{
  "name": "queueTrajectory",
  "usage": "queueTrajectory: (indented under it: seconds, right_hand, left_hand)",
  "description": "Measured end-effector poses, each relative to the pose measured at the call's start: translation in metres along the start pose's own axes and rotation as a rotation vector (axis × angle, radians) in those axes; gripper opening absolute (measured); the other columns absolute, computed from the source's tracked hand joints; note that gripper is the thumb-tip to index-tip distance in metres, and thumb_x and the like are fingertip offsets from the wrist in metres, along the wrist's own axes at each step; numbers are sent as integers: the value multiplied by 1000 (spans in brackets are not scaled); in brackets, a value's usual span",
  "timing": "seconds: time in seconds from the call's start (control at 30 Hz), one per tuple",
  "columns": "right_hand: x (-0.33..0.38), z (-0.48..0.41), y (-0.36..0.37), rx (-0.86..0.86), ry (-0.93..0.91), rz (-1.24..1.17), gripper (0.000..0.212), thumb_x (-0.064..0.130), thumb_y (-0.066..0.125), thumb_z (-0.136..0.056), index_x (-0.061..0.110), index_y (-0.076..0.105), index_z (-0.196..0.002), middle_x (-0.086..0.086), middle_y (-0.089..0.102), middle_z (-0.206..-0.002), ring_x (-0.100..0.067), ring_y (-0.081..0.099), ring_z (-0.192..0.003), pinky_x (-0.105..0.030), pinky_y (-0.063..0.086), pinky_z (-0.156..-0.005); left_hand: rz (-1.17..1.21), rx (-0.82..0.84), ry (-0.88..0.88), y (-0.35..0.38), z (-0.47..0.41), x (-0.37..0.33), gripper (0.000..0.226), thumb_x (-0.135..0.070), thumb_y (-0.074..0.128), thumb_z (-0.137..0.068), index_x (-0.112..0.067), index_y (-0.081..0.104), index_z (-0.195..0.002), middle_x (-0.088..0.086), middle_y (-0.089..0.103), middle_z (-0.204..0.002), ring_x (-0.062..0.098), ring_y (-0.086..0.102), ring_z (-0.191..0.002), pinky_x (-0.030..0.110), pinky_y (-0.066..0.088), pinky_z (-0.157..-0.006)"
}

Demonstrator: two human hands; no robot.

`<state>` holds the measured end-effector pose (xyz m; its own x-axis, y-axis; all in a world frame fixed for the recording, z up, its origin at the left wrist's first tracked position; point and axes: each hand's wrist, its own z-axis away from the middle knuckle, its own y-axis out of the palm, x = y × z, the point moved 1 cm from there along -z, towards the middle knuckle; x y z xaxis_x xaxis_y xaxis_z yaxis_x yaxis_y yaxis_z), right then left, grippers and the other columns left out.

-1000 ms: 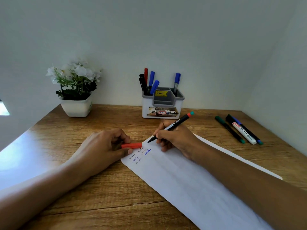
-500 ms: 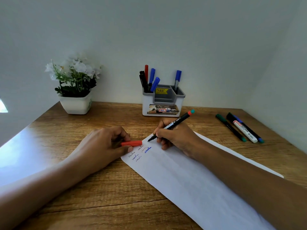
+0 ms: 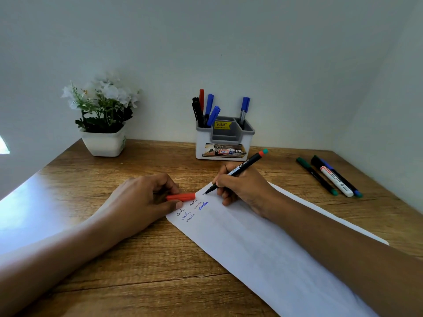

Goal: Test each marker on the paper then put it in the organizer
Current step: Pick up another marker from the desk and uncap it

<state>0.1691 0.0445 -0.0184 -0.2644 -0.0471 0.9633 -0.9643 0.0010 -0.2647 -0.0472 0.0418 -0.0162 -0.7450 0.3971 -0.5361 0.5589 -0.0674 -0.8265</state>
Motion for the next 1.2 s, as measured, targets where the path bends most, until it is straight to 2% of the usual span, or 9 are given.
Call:
queueTrajectory:
  seconds: [0.2,0.47,0.77,0.97,1.1,1.2]
  right_hand:
    - [0,-1,0,-29,6,-8,4,-1,58,-82,-3,62,-81,-10,58,-59,-11,53,-48,-24,51,-45]
    - [0,-1,0,-42,15,-10,5,0,58,-82,1,60,-77,-10,58,-59,-12,53,-49,-24,51,-45]
    - [0,-1,0,-47,22,-16,14,0,57,-82,6,58,-69,-9,57,-58,-12,52,-49,-24,51,-45]
    - [1,-1,0,-39,28,-23,9,1,57,-83,4,61,-75,-8,58,-59,-11,53,-51,-24,52,-47]
    - [2,-1,1,-57,37,-9,12,2,57,-83,6,58,-71,-8,57,-59,-11,52,-51,-24,52,-46]
    - [2,-1,1,-72,41,-16,6,2,57,-83,3,58,-77,-10,55,-60,-12,51,-51,-24,52,-46]
  left_hand:
    - [-13,-2,9,1,-1,1,16,-47,70,-75,-41,63,-88,-23,67,-100,-3,59,-95,27,50,-84]
    - [-9,-11,2,2,-1,2,15,-46,70,-76,-41,63,-88,-22,68,-98,-4,59,-92,28,49,-83]
    - [-3,-10,3,2,-2,3,15,-45,71,-76,-40,63,-88,-23,67,-103,-3,59,-100,30,49,-90]
    - [0,-20,4,3,-2,3,15,-44,71,-76,-40,63,-88,-23,67,-103,-4,59,-99,30,49,-90]
    - [-3,-18,12,3,-1,2,14,-43,71,-76,-41,63,-88,-22,67,-103,-3,59,-98,30,49,-89]
    - [6,-29,9,3,-2,2,14,-43,71,-76,-38,63,-87,-24,66,-104,-4,59,-100,29,48,-90]
